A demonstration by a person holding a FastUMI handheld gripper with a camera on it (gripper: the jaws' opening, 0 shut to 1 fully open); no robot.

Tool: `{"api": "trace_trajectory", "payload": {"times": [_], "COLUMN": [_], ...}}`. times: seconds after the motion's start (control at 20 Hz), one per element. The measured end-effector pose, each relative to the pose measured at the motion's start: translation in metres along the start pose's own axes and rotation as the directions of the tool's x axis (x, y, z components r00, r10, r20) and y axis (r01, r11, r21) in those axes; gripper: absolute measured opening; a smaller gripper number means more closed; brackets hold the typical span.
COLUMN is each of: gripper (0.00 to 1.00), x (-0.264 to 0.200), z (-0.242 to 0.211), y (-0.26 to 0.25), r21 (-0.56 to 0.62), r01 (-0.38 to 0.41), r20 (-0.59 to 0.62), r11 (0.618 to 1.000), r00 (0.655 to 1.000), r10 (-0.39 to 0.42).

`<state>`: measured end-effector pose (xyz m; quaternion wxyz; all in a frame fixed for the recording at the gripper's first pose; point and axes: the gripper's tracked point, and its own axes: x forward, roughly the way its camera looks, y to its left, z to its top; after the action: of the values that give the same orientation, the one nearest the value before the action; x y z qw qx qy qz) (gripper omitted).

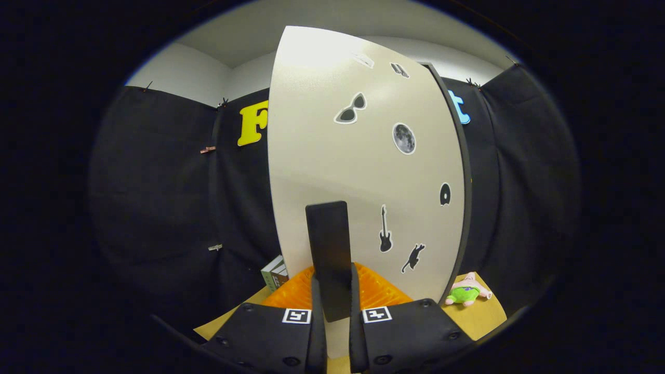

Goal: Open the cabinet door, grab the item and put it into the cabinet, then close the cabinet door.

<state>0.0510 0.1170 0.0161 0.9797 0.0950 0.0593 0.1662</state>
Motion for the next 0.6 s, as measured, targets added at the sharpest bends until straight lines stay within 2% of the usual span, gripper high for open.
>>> {"api": "trace_trajectory", "payload": {"times": [0.25,0.6], "gripper": [0.21,0.2], "x": [-0.03,-0.057], "z": [0.005,0.009], "y": [-0.032,-0.079], "r21": [-0.017,0.073], "r01": [0.097,0.221], "r20": [0.012,0.008], "r11": [0.995,0.973], "r00": [0.995,0.975], "r10": [-0.097,-0.222]}}
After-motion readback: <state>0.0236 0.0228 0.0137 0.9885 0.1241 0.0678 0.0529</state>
